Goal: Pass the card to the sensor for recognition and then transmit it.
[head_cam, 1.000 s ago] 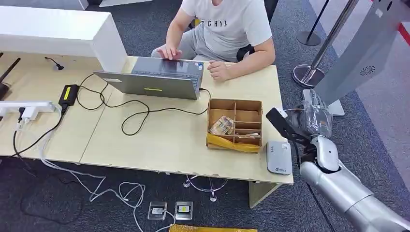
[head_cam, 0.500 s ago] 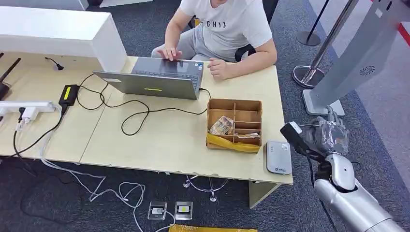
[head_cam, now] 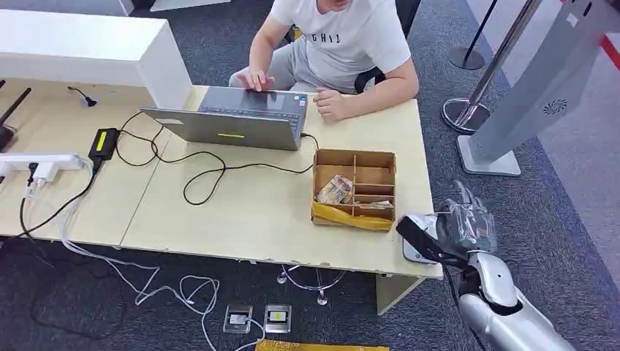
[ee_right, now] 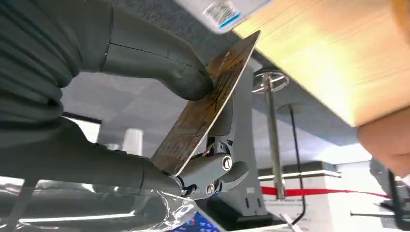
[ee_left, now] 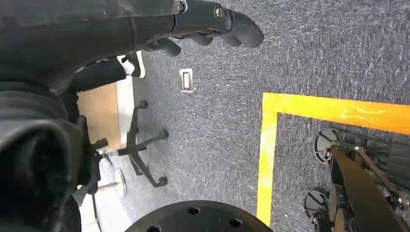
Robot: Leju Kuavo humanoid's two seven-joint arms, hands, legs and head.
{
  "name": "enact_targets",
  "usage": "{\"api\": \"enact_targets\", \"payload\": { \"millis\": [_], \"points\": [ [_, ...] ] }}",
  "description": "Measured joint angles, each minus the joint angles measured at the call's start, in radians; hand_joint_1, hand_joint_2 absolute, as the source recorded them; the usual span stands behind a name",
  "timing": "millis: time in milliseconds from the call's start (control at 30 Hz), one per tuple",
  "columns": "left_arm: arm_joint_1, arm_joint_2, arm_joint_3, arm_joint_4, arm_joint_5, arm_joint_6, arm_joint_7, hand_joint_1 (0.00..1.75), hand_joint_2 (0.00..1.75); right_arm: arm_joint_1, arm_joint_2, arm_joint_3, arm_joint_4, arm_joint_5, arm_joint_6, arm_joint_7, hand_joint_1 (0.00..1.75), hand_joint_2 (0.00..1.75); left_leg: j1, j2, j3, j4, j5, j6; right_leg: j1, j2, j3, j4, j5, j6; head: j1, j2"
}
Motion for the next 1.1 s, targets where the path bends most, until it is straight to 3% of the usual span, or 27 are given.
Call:
{"api": "enact_targets", "payload": {
  "millis": [400, 533, 1100],
  "points": [
    [-0.002, 0.000, -0.014, 0.000, 0.045, 0.025, 0.027, 0.00, 0.00, -0.052, 0.095, 0.044, 0.130, -0.123, -0.026, -0.070, 1.75, 1.75, 0.000, 0.000, 0.000, 0.000, 0.000, 0.000, 0.000, 0.000, 0.000, 0.000, 0.000, 0.000, 0.000, 0.000],
    [-0.002, 0.000, -0.017, 0.000, 0.058, 0.026, 0.027, 0.00, 0.00, -0.075, 0.105, 0.047, 0.198, -0.194, -0.066, -0.085, 1.75, 1.75, 0.000, 0.000, 0.000, 0.000, 0.000, 0.000, 0.000, 0.000, 0.000, 0.000, 0.000, 0.000, 0.000, 0.000],
    [-0.002, 0.000, -0.031, 0.000, 0.090, 0.041, 0.044, 0.00, 0.00, -0.107, 0.126, 0.045, 0.358, -0.283, -0.121, -0.100, 1.75, 1.75, 0.000, 0.000, 0.000, 0.000, 0.000, 0.000, 0.000, 0.000, 0.000, 0.000, 0.000, 0.000, 0.000, 0.000]
  ]
}}
